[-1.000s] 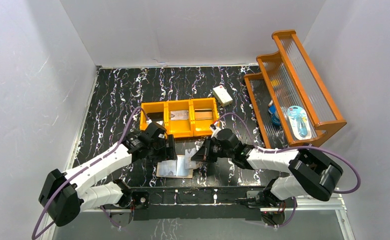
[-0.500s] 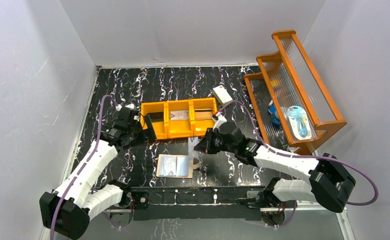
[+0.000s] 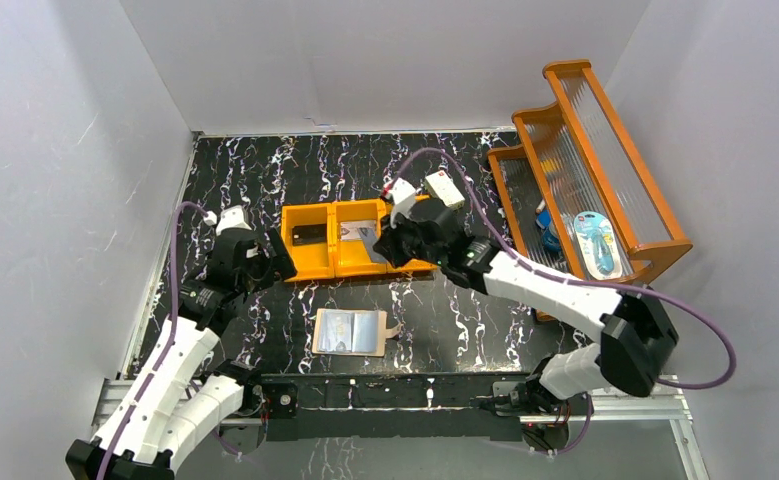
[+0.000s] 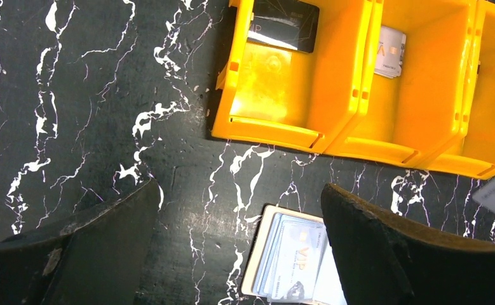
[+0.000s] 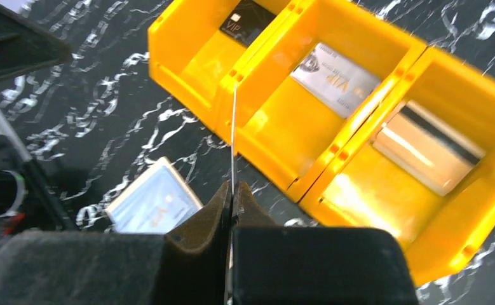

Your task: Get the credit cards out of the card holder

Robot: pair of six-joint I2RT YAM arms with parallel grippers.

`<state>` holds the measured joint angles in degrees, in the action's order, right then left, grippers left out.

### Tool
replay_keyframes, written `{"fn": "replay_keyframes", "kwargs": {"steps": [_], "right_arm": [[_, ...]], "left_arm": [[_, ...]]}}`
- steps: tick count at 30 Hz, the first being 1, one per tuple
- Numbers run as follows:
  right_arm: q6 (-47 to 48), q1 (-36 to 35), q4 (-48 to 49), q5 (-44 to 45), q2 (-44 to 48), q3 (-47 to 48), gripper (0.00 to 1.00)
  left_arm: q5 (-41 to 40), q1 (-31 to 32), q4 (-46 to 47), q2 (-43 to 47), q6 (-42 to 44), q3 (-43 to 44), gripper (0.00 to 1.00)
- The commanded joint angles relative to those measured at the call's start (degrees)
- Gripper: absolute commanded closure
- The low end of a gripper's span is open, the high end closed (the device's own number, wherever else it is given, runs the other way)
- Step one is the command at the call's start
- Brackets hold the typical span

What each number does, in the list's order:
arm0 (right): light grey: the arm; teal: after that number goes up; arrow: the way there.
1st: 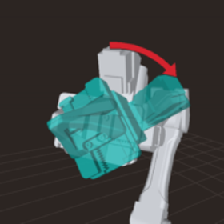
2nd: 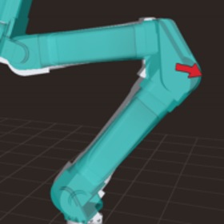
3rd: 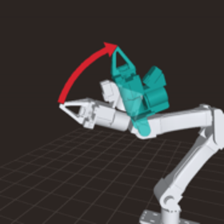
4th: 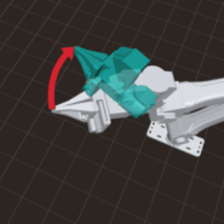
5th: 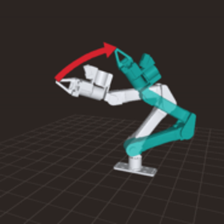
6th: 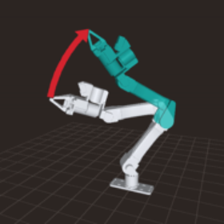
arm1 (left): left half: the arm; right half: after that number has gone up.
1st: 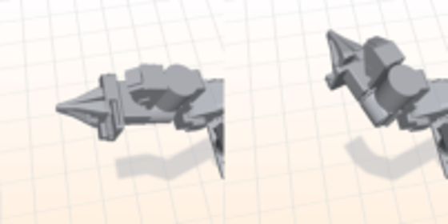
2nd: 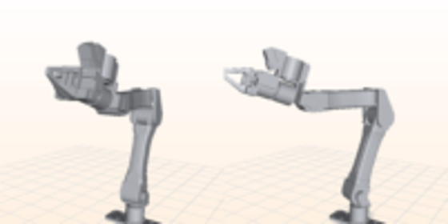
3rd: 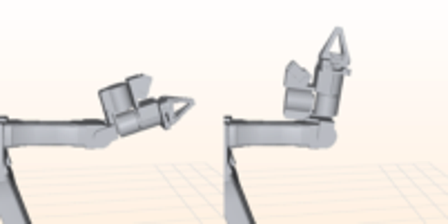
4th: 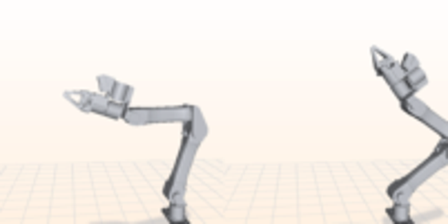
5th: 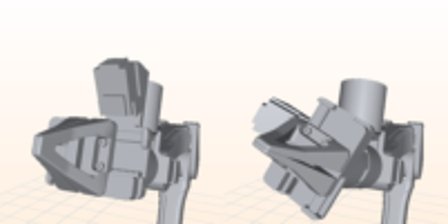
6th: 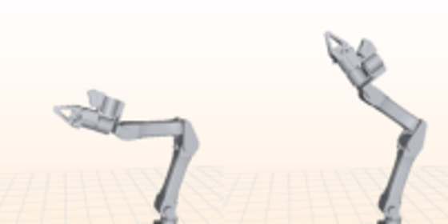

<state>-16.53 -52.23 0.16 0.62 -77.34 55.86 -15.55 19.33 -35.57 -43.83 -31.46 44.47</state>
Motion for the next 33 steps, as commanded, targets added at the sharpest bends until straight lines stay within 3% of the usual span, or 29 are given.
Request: {"fn": "replay_keyframes", "kwargs": {"steps": [1,10,33], "right_arm": [[18.0,0.2,-4.6,2.1,-6.5,9.8,1.00],[37.7,-0.3,-11.7,7.4,-18.9,21.5,1.00],[54.1,-0.9,-14.1,15.9,-39.7,37.9,0.98]], "left_arm": [[-2.4,-0.2,1.5,-0.4,0.9,-0.4,0.02],[-5.9,-0.3,1.0,0.1,0.4,-0.2,0.02],[-14.7,-0.2,-3.1,3.9,-2.5,0.7,0.02]]}}
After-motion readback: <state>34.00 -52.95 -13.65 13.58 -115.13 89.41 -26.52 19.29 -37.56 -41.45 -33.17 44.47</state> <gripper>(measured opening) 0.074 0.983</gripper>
